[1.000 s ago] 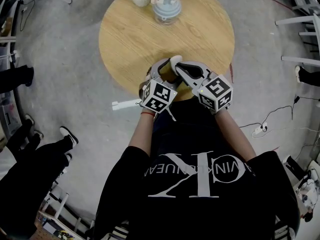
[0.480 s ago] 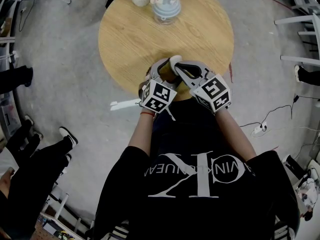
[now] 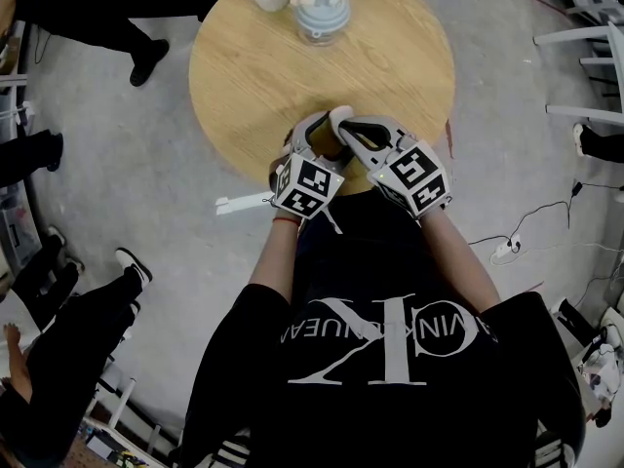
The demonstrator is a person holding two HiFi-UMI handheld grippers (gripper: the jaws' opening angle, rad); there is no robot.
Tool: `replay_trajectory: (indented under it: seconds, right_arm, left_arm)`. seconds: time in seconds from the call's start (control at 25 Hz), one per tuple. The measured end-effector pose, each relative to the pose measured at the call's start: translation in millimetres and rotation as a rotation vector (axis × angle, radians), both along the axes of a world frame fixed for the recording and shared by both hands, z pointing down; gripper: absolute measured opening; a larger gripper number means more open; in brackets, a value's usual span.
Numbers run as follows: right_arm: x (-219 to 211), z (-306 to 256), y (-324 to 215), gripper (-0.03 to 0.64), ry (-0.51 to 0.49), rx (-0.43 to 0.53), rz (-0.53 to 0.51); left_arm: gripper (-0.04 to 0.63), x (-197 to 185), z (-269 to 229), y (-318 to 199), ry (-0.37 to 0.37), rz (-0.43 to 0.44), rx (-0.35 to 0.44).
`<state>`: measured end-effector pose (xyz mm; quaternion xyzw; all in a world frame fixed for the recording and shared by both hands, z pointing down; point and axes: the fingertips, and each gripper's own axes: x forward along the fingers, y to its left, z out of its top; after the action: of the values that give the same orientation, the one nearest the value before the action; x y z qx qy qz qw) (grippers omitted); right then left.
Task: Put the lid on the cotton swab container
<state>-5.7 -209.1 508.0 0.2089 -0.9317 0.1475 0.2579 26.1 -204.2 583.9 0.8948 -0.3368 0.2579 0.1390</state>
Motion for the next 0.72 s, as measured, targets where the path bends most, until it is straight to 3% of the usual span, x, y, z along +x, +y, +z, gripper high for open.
replay_trajectory:
  seconds: [0.72]
  right_arm:
    - [2,-2,-2,0.020,-0.061,-0.012,0.057]
  left_arm:
    - [0.334,-7,-9,10,0.034,0.004,0.007]
